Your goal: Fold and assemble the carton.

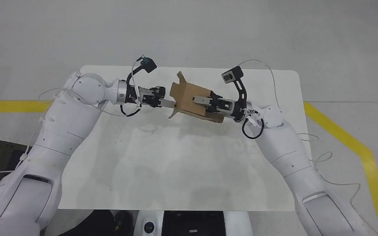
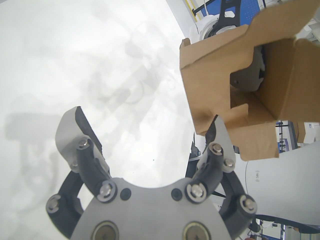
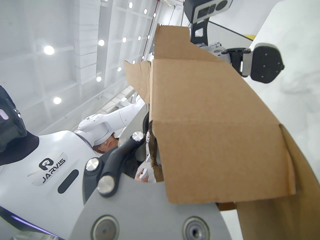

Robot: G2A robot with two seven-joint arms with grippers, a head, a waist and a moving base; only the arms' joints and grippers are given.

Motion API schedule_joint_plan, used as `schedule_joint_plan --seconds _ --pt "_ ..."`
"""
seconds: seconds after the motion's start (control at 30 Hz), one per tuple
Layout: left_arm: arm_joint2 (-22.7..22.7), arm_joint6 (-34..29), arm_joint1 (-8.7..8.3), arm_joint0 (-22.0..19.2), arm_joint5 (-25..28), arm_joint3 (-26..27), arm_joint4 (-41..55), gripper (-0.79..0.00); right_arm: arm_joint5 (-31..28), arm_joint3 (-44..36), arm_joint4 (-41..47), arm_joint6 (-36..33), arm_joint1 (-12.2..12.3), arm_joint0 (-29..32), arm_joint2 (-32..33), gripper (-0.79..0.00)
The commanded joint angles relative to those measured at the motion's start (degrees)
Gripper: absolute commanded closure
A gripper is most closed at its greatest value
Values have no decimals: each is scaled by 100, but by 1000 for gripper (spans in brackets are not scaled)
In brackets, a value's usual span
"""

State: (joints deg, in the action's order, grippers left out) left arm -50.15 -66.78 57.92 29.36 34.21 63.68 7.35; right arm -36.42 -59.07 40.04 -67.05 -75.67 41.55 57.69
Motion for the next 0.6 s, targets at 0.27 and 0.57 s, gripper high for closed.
schedule_joint_plan --seconds 0.27,0.57 --pt "25 -73 -28 187 39 179 -172 -785 -216 -14 -491 870 18 67 234 0" --pt "-112 -149 -68 230 -73 347 28 -785 0 -77 -1024 1163 -5 152 105 0"
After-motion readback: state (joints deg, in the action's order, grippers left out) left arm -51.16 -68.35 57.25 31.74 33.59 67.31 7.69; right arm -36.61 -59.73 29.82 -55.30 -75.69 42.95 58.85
